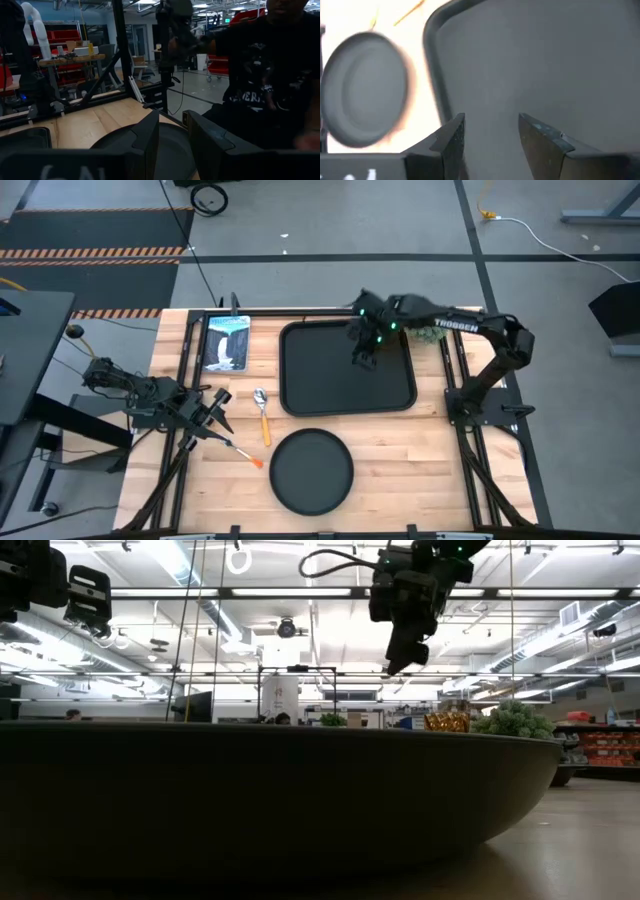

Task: Pick and place plate/cup/fork/spoon on tray
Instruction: Put the black plate on the black tray, then put the orange fork to the left of the black plate on the black tray

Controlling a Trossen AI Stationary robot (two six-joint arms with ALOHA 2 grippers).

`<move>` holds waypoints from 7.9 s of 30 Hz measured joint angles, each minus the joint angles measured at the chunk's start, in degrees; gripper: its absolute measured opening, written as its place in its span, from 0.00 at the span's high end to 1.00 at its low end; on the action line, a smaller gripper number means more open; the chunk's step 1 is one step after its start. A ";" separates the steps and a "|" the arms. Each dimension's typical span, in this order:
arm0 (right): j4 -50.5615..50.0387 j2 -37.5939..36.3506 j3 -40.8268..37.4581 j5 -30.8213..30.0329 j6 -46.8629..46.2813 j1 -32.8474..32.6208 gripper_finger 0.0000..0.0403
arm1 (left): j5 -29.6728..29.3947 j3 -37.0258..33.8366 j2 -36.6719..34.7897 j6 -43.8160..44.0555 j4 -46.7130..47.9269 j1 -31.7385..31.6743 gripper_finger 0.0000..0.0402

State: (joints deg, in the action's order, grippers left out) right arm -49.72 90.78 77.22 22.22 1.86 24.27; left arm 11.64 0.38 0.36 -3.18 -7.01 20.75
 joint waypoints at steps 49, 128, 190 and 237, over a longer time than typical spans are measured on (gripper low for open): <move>53.54 1.42 -33.86 -53.09 -64.12 -58.34 0.53 | 0.01 -0.02 -0.01 -0.49 -1.68 0.00 0.73; 44.92 14.46 -21.76 -47.21 -57.70 -52.05 0.97 | 0.01 -0.01 0.00 -0.50 -2.15 0.00 0.73; 6.23 15.98 1.61 -10.49 57.46 12.82 0.90 | 0.02 0.00 -0.02 -0.50 -2.16 0.00 0.73; 20.31 4.63 1.52 -23.54 12.12 -14.21 0.66 | -4.87 0.00 -0.02 -3.98 -3.10 -0.02 0.73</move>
State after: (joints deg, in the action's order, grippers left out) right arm -29.41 95.41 78.74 -1.32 13.98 10.06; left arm 6.77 0.38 0.34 -7.16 -10.11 20.73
